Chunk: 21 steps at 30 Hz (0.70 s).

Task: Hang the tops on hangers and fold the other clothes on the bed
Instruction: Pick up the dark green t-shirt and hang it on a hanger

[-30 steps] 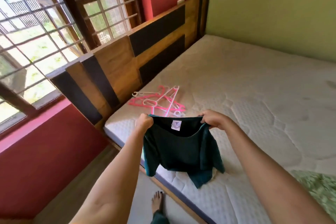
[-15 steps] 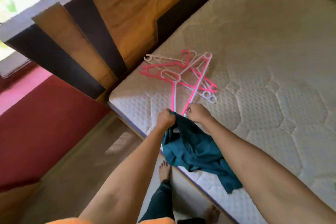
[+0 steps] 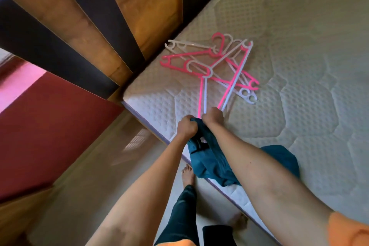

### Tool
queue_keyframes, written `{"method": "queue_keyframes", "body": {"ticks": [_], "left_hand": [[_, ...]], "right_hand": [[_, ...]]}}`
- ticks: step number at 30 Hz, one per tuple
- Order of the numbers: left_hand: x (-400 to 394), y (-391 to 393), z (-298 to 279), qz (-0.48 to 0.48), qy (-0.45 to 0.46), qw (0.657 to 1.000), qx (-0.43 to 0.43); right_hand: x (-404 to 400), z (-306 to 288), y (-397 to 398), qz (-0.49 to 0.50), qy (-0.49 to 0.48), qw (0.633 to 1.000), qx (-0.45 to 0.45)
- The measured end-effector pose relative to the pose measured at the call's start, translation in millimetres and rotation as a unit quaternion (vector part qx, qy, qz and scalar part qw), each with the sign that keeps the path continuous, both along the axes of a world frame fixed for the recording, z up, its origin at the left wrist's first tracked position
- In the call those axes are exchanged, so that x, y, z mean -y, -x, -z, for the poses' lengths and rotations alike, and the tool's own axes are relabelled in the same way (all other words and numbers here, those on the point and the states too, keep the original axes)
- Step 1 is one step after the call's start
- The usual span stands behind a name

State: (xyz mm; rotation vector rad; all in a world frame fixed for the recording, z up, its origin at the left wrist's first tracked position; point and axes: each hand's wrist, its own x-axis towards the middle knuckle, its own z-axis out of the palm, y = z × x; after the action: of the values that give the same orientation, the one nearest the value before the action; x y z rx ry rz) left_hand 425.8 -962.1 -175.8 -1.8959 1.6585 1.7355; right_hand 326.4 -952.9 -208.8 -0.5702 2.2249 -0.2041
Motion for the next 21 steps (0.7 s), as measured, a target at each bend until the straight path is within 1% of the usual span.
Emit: {"method": "queue_keyframes", "body": {"ticks": [3, 5, 6, 8, 10, 12, 13, 16, 17, 18, 19, 20, 21], "left_hand": [[-2, 10, -17, 0.004, 0.037, 0.999, -0.024], [-4, 23, -31, 0.015, 0.077, 0.996, -0.048], [-4, 32, -41, 0.017, 0.083, 0.994, -0.064], [-8, 52, -63, 0.038, 0.088, 0.991, -0.093], [-15, 69, -85, 0.072, 0.112, 0.987, -0.094], [-22, 85, -99, 0.083, 0.135, 0.981, -0.108], [-30, 94, -113, 0.089, 0.142, 0.979, -0.119], [-50, 122, -153, 0.121, 0.152, 0.967, -0.167], [-55, 131, -167, 0.137, 0.163, 0.960, -0.181], [-62, 142, -182, 0.162, 0.185, 0.951, -0.186], [-67, 150, -195, 0.184, 0.210, 0.943, -0.181], [-72, 160, -211, 0.213, 0.232, 0.931, -0.182], [-75, 167, -223, 0.241, 0.239, 0.921, -0.192]], "right_hand": [[-9, -24, 2, 0.068, 0.055, 0.995, 0.038], [-20, -43, 5, 0.125, 0.098, 0.984, 0.077], [-26, -56, 6, 0.139, 0.114, 0.980, 0.088], [-45, -76, 10, 0.127, 0.142, 0.978, 0.089], [-64, -98, 14, 0.093, 0.177, 0.976, 0.091], [-80, -124, 19, 0.105, 0.203, 0.969, 0.092], [-91, -137, 28, 0.097, 0.217, 0.968, 0.078], [-121, -174, 68, 0.072, 0.275, 0.956, 0.077], [-132, -184, 86, 0.090, 0.300, 0.946, 0.081], [-146, -197, 107, 0.127, 0.327, 0.934, 0.066], [-158, -209, 125, 0.166, 0.355, 0.920, 0.024], [-173, -225, 147, 0.202, 0.385, 0.899, -0.046], [-184, -242, 165, 0.216, 0.403, 0.880, -0.125]]}}
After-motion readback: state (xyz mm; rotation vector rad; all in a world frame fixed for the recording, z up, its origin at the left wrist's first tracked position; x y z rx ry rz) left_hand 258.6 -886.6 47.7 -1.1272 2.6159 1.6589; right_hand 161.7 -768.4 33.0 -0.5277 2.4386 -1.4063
